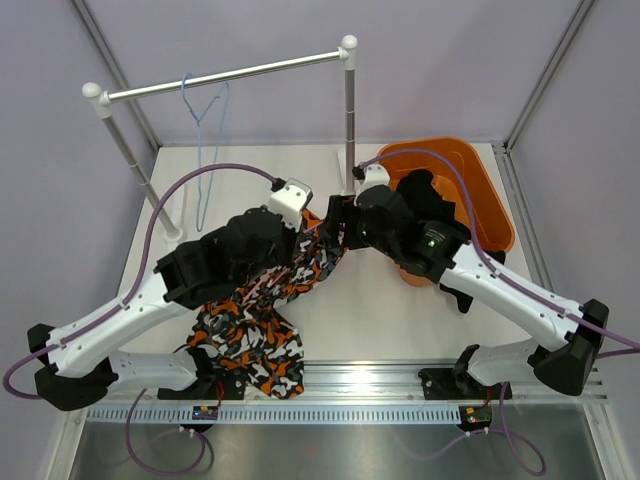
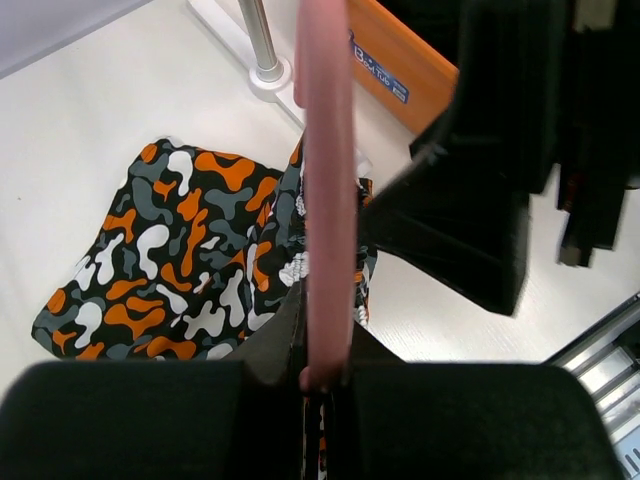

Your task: Remove the shorts from the hanger

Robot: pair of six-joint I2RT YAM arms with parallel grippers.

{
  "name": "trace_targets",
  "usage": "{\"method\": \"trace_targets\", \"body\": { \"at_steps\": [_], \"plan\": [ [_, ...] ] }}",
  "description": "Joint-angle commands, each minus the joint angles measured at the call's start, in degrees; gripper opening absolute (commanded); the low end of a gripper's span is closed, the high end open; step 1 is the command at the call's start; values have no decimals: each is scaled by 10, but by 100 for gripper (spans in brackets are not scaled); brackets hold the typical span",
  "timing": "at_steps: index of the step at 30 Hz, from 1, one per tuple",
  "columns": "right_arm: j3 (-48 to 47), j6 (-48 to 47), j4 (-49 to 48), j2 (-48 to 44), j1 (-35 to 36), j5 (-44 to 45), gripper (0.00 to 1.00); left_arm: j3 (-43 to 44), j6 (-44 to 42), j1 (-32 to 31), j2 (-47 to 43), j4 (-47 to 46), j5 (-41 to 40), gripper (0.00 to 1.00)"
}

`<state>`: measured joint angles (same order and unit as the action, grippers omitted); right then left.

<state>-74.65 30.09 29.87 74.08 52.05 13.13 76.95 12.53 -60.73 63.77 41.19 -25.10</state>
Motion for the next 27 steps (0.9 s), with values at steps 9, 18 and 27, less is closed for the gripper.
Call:
{"method": "trace_targets", "body": {
  "at_steps": [9, 18, 27],
  "plan": [
    [-44, 17, 15, 56, 6, 74, 69, -8, 11, -6, -55, -14, 13, 0],
    [-64, 15, 4, 98, 6, 69, 60, -16, 7, -10, -63, -13, 40, 0],
    [-120, 0, 55, 133, -1, 149, 0, -40, 7, -18, -82, 4, 50, 0]
  ]
}}
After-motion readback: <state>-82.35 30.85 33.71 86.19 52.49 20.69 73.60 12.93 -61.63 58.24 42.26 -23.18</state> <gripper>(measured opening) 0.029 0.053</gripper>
